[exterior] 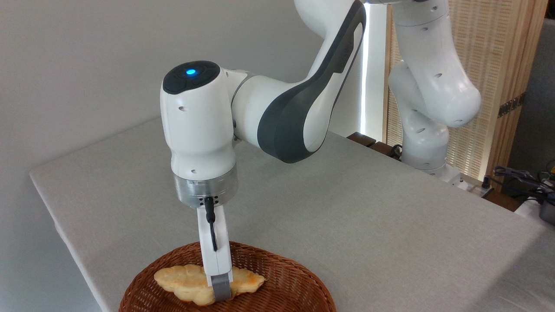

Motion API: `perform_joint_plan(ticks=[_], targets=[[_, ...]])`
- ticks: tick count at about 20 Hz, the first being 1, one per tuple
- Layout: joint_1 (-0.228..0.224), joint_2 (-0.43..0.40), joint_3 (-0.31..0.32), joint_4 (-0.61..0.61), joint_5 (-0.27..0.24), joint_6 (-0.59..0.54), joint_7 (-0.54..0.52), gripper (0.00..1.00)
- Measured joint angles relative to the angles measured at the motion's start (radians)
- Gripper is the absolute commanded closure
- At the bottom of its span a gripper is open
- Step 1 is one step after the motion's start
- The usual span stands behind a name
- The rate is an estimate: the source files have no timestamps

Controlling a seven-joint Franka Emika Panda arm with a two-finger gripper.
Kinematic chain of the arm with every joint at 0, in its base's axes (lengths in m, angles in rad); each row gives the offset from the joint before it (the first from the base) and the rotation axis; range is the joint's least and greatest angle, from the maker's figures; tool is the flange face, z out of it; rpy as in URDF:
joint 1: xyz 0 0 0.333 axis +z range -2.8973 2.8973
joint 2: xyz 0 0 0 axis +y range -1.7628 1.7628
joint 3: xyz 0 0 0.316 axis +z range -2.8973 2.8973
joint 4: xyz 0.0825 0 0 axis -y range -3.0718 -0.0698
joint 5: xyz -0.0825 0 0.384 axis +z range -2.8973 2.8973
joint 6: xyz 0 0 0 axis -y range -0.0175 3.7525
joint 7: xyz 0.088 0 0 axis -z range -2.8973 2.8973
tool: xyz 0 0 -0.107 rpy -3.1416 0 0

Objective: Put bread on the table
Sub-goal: 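Lift the bread roll out of the basket onto the table, then release the bread roll on the table and raise the gripper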

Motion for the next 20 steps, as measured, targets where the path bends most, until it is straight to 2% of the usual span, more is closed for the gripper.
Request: perform_joint_plan(ticks=[8, 13, 16, 19, 20], targets=[[0.004, -0.018, 0.009, 0.021, 0.000, 0.001, 0.000, 0.71], [0.005, -0.102, 0.012, 0.030, 0.000, -0.007, 0.000, 0.70], [0.003, -0.163, 0.011, 0.030, 0.000, -0.090, 0.001, 0.68], [-0.004, -0.221, -0.001, 0.030, 0.014, -0.259, 0.001, 0.57], [-0.007, -0.237, -0.007, 0.030, 0.021, -0.318, -0.003, 0.57]])
